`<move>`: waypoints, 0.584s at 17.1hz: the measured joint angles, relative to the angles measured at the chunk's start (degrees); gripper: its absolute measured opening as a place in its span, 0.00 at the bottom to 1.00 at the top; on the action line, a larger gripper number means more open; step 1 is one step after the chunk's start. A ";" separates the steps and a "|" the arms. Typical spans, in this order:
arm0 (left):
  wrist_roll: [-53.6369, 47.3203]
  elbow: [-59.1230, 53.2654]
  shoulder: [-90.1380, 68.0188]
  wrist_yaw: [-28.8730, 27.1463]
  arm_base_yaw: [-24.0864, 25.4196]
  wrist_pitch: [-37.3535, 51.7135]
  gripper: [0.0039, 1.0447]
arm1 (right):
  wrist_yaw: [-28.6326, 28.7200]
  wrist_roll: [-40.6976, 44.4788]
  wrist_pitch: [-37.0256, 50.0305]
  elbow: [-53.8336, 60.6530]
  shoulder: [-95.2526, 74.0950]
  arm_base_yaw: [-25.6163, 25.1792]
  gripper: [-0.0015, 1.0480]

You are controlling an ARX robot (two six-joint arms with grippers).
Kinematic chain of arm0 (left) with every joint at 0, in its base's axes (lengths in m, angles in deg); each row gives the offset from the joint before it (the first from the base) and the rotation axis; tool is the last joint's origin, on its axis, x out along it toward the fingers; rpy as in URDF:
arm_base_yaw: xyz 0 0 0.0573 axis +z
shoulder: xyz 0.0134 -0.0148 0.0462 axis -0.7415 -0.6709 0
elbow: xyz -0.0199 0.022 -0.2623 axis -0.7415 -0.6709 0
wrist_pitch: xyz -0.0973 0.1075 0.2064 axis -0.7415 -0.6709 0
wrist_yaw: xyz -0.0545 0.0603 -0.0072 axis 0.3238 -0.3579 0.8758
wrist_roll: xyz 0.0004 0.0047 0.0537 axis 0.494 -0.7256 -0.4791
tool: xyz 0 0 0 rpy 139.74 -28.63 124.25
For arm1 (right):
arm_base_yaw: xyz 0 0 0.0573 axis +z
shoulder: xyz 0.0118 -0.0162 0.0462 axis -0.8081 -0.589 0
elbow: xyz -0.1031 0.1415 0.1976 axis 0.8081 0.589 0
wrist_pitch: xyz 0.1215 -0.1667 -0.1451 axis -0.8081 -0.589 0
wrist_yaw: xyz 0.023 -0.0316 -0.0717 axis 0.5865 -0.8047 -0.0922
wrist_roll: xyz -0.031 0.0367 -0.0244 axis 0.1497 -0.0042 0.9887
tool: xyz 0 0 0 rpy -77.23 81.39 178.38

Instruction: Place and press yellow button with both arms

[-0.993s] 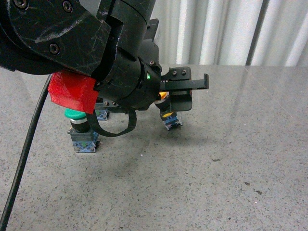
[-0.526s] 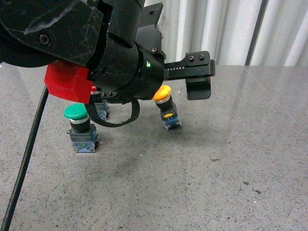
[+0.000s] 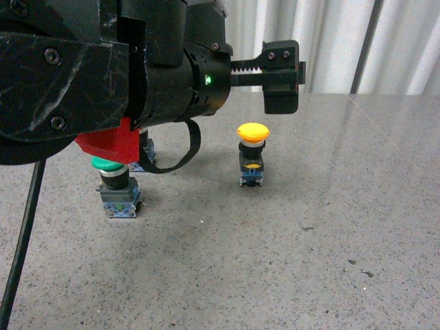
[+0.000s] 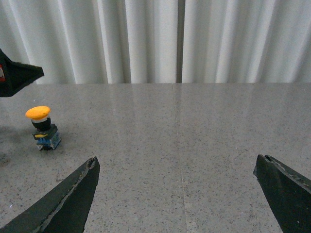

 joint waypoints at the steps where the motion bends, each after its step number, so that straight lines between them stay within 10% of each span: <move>1: -8.50 -1.44 -1.20 -6.40 -0.44 12.33 0.94 | 0.00 0.00 0.00 0.00 0.00 0.00 0.94; 3: -11.26 -12.52 2.49 -20.81 0.94 20.65 0.71 | 0.00 0.00 -0.04 0.00 0.00 -0.02 0.94; 10: -9.75 -40.63 25.03 -11.06 13.33 25.53 0.06 | 0.00 0.00 -0.02 0.00 0.00 0.00 0.94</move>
